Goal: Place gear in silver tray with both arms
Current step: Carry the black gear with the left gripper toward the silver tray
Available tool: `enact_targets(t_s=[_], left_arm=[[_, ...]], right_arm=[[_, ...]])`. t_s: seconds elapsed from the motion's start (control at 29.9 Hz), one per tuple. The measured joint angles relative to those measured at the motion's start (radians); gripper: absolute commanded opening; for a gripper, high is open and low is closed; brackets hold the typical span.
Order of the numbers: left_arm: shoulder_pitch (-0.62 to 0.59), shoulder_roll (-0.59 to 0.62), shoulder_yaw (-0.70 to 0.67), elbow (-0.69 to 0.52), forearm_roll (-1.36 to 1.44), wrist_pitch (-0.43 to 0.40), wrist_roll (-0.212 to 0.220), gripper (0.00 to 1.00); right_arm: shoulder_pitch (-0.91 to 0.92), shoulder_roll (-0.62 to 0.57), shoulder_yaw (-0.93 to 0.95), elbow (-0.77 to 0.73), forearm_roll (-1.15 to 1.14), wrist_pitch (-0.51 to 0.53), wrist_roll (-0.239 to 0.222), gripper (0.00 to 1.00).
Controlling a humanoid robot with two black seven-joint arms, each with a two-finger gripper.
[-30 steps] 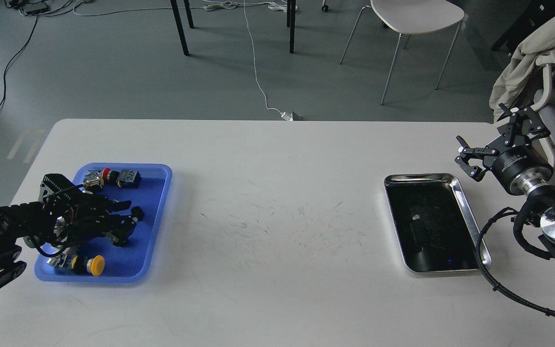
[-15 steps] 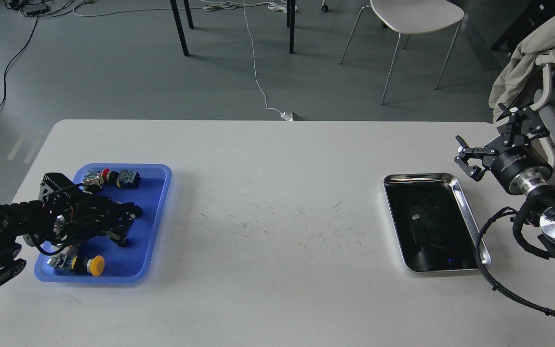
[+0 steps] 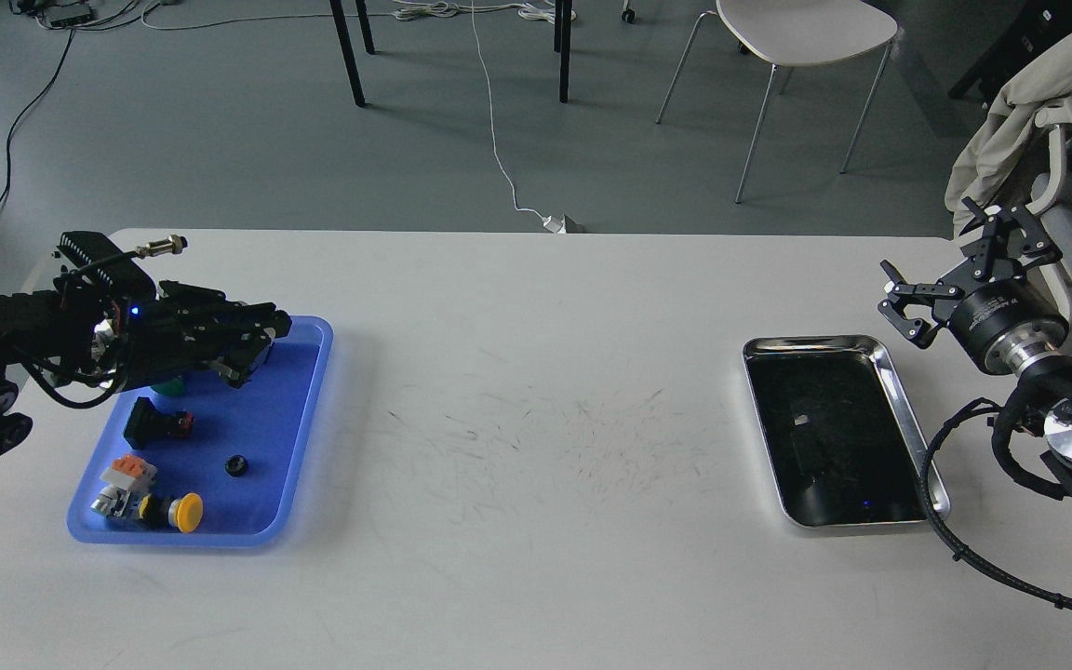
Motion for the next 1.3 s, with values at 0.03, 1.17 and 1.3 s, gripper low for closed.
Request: enact_targets(t_s=[0.03,1.17,1.3], left_arm=[[-0.012,0.005,-0.002,-0.045,-0.007,-0.017,0.014,0.11],[-0.054,-0.866,0.052,0.194,0.084,-0.14,0.21,0.12],[-0.036,-0.894,0.068,0.251,0.086,-0.109,0.21,0.12]], right_arm=[[0.001,0.0,0.0,0.0,0.0,0.0,0.0,1.0],[0.013,-0.05,-0.036,-0.1,-0.043,0.007,-0.004,1.0],[0.014,-0.051,-0.04,-0.1,-0.043,0.007,-0.003,1.0]])
